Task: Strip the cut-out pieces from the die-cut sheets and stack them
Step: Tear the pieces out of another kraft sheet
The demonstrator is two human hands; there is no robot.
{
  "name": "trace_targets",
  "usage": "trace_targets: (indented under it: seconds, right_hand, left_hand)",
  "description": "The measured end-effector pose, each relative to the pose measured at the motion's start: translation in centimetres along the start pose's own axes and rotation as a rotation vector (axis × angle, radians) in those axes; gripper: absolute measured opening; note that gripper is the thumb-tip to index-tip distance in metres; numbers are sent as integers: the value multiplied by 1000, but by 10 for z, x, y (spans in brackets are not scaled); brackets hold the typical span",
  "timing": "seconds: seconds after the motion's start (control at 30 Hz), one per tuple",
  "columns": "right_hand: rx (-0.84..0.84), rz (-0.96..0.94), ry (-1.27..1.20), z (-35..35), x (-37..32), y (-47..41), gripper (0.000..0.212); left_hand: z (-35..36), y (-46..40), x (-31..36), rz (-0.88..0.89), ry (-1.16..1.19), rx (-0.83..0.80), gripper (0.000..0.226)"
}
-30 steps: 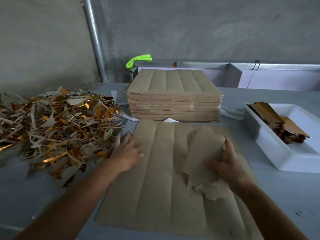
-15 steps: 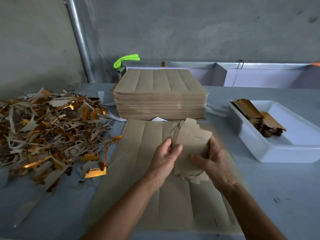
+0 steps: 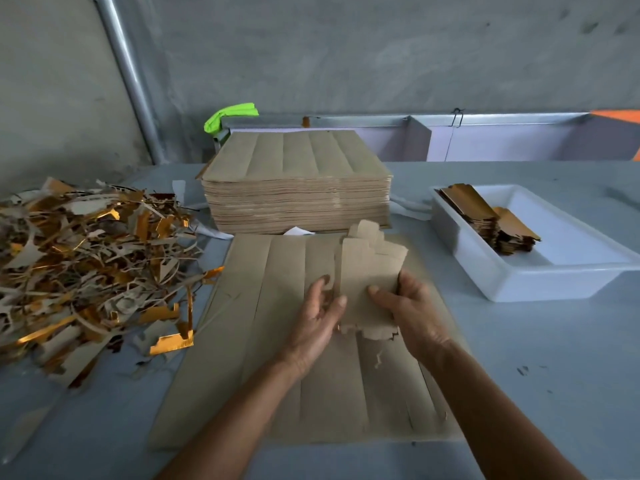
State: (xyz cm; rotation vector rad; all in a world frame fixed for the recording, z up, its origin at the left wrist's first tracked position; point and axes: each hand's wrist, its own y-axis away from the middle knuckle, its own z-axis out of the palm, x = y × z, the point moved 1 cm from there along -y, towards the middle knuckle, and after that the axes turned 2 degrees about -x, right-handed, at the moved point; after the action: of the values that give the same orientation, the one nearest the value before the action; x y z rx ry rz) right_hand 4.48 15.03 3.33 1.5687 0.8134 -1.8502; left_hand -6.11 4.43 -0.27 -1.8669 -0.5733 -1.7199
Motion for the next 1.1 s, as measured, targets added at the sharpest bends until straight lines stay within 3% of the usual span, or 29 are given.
trace_targets:
  seconds: [0.1,0.13,0.2,0.27,0.37,0.53,0.63,0.77,0.9,1.1]
  right_hand:
    - [140,43,-227,-1,-4,-7,24]
    - [172,55,-294,0,-4,-8,25]
    - [207,73,-389,3,-3,-9,25]
    - [233,88,-430,6,-1,-7,23]
    - [265,125,-468,8,-1,-5,19]
    - [259,258,-626,3,-6,-8,33]
    - [244,359,-676,4,-5,-7,17]
    - [226,440,-785,3,-4,-6,16]
    - [108,532,-816,4,0,-5,12]
    - [51,555,-834,-4,7,-6,28]
  left_hand:
    - [6,11,5,156,-323,439,49]
    - [11,20,10,263,-413,506,50]
    - [25,32,17,437,-623,444,50]
    - [36,38,21,504,-823,322,43]
    - [43,37,27,590,-940,208,36]
    - [50,39,24,623,-937,59,38]
    - [46,36,27,647,-846,63,22]
    - [40,34,28,707,-783,40,4]
    - [31,37,26,722,-802,-18,9]
    - [22,46,26,695,-684,-97,19]
